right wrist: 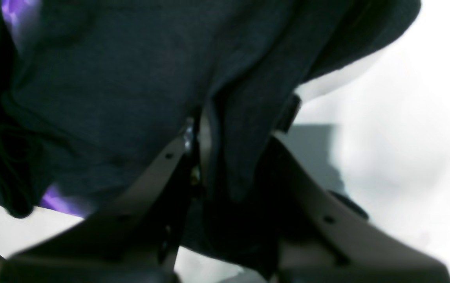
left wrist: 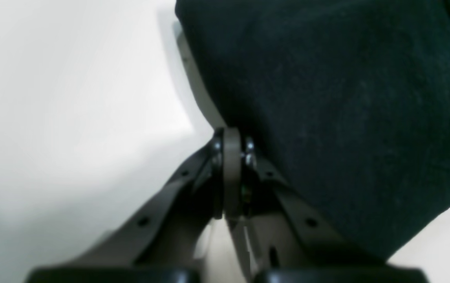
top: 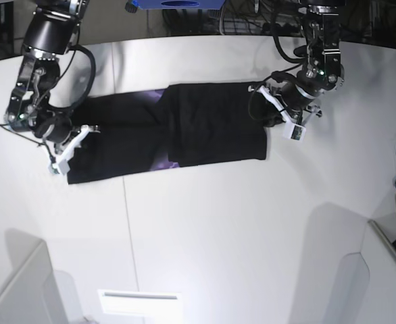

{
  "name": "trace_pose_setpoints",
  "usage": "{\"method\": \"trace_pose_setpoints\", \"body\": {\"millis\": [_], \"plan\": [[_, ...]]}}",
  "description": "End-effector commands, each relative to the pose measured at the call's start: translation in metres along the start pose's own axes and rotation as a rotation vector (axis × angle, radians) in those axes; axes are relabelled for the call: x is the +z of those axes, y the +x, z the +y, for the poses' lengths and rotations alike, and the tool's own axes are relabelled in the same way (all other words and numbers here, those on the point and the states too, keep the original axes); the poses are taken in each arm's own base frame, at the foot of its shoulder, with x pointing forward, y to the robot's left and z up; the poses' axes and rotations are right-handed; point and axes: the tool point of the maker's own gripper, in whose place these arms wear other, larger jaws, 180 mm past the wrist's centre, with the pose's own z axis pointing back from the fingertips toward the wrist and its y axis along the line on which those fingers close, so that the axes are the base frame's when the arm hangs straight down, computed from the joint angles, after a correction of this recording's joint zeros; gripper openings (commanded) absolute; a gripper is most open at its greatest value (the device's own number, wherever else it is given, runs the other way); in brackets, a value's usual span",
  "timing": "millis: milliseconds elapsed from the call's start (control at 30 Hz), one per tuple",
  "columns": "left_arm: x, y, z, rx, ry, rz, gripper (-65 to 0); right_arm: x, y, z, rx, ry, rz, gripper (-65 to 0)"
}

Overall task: Fold the T-shirt properly
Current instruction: 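Grasp the folded edge with the left gripper, right gripper at the other end, then fold the end held by the right gripper toward the left gripper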

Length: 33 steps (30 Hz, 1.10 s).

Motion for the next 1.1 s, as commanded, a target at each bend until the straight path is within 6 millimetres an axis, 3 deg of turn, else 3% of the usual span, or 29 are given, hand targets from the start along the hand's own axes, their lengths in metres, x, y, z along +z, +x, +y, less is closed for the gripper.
{"method": "trace_pose_setpoints", "body": {"millis": [0, 133, 267, 433, 533, 700, 800, 1067], "plan": [[-0.003, 0.005, -0.003, -0.009, -0.002, 0.0, -65.0, 0.008, 0.017, -0.001, 0.014, -0.012, -0.052, -65.0], [-0.008, 0.005, -0.019, -0.026, -0.041, 0.004, -65.0, 0.021, 0.029, 0.003, 0.021, -0.037, -0.1, -65.0], [-0.007, 0.009, -0.019, -0.023, -0.037, -0.006, -65.0, 0.031, 0.036, 0.005, 0.019, -0.059, -0.133, -65.0], [-0.002, 0.015, -0.016, -0.035, -0.028, -0.023, -65.0, 0.031, 0.034, 0.035, 0.069, -0.037, -0.13, -65.0], [0.009, 0.028, 0.003, -0.03, 0.023, -0.063, -65.0, 0.034, 0.036, 0.055, 0.085, -0.02, -0.145, -65.0], [0.034, 0.032, 0.04, -0.024, 0.119, -0.087, -65.0, 0.037, 0.042, 0.082, 0.084, 0.004, -0.164, -65.0], [0.047, 0.019, 0.056, -0.036, 0.158, -0.054, -65.0, 0.041, 0.046, 0.098, 0.086, 0.02, -0.181, -65.0], [0.049, 0.006, 0.058, -0.052, 0.159, -0.016, -65.0, 0.033, 0.037, 0.138, 0.074, 0.084, -0.153, -65.0]]}}
